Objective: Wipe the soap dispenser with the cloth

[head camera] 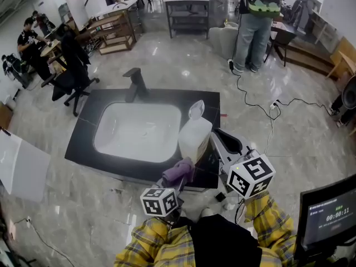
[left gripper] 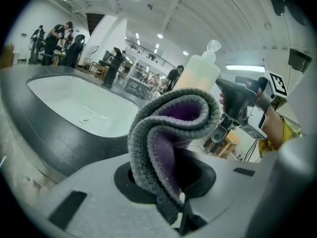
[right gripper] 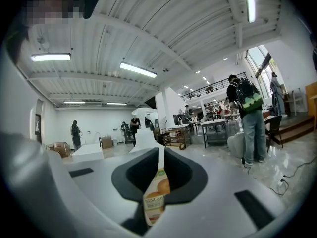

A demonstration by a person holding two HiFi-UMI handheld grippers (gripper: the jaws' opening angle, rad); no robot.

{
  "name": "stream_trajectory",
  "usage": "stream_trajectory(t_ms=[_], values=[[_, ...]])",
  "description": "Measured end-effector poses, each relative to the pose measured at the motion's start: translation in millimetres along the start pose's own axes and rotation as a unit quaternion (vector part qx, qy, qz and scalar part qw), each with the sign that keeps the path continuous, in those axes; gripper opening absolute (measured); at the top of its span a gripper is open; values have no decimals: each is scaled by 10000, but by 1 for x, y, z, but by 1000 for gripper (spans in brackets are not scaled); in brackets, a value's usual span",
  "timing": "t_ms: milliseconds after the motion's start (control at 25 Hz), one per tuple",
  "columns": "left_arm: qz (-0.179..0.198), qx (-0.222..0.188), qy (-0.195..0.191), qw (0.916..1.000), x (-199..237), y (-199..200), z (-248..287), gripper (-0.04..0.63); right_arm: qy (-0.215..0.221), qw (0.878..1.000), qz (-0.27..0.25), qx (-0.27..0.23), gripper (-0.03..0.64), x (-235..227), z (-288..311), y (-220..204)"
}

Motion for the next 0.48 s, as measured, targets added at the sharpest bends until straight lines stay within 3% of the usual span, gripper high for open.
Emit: stream_trajectory(t_ms=[280, 440, 480], values=[[109, -480, -335, 9982, -18, 20, -33, 72, 442, 9979, -419, -219, 8, 6, 2, 25], [368, -706, -663, 9946, -38, 38, -42, 72, 950, 9931, -666, -164, 13, 6, 12, 35], [415, -749, -738, 9936, -42, 43, -43, 72, 1127, 9911, -702, -113, 48, 5, 17, 38]])
Point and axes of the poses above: the fingertips, and each gripper's own axes: z forward along the fingers, x to its left, y out of its top, the point moved 7 cm from there along -z, backward along the fingers, and after that the axes turned 3 degrees about z, right-handed, at the moved point
